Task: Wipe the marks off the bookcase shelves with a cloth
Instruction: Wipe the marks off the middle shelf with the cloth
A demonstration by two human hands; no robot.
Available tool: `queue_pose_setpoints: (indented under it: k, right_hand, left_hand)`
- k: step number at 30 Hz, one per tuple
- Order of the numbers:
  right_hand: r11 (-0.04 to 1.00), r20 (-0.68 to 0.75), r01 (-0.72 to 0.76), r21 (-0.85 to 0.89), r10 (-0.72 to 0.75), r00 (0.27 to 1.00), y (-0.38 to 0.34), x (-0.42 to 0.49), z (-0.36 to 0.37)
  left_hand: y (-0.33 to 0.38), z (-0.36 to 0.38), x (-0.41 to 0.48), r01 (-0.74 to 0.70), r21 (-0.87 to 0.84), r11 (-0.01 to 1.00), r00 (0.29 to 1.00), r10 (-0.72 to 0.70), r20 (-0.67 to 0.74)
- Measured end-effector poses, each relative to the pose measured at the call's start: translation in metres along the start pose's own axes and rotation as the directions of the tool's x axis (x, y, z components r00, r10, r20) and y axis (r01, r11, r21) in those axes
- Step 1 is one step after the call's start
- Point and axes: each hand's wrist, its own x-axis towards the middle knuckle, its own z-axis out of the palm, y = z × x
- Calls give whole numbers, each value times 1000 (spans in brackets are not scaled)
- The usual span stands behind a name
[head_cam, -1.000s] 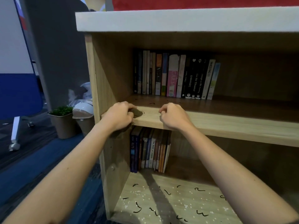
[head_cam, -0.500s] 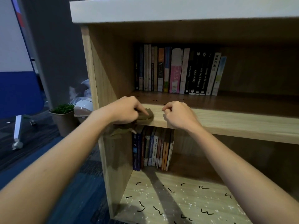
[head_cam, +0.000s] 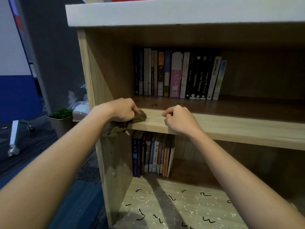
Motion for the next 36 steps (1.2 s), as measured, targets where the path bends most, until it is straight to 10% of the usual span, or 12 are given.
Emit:
queue_pose_setpoints:
  k: [8, 13, 18, 23, 29, 36]
  right_hand:
    - [1000, -15, -13, -28, 12, 1000, -3, -3, 0]
    - [999, -26, -6, -53, 5, 1000, -9, -3, 0]
    - [995, -16, -3, -100, 2, 1000, -10, -6, 2]
    - [998, 35, 19, -66, -17, 999, -2, -7, 0]
    - [997, 32, 25, -73, -23, 999, -4, -7, -4]
    - [997, 4, 18, -69, -18, 1000, -5, -7, -1]
  left_hand:
    - [12, 8, -5, -96, -101, 990, 995, 95, -19]
    - [-20, 5, -5, 191, 65, 980, 967, -176, -182]
    - [14, 25, -20, -66, 3, 998, 987, 65, -147]
    - [-20, 3, -22, 244, 136, 960, 959, -218, -182]
    - [15, 21, -18, -38, -29, 999, 990, 34, -135]
    - [-17, 4, 2, 232, 119, 965, 964, -211, -164]
